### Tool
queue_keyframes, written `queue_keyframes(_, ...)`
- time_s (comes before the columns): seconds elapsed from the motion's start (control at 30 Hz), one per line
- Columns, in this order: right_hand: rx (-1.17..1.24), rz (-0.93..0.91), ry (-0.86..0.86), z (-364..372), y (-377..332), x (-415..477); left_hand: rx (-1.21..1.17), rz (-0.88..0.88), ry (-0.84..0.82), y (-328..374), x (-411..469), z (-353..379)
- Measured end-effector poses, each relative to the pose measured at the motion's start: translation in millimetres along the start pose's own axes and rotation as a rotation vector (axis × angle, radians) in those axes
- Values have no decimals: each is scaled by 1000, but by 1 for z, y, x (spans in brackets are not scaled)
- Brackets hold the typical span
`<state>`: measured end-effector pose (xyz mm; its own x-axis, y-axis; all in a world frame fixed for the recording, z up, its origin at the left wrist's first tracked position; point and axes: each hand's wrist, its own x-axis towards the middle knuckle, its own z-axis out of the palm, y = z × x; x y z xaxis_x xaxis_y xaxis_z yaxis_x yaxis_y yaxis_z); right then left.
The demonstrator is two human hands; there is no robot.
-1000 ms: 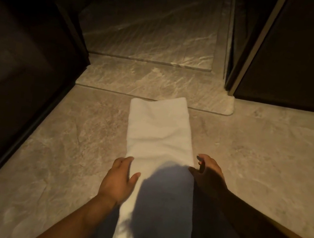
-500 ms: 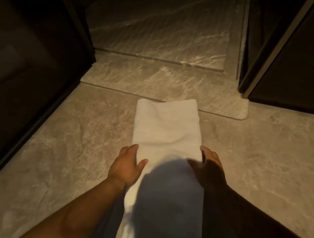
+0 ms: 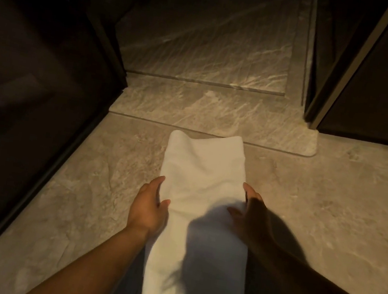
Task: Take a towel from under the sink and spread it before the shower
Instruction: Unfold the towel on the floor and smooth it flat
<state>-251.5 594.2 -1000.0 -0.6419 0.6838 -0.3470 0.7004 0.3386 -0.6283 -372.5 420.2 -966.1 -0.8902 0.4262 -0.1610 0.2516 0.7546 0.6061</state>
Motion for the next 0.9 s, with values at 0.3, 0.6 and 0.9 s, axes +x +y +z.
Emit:
queue_keyframes(0.3,325,-358,161,2,-38,-23,182,134,115,21,1,-76)
queue_keyframes(0.6,279,-6,346,-70,51,-26,184,245,-336,48,-29,20)
queue_keyframes(0.9,79,19,191,-82,80,-32,161,250,-387,55,-41,49)
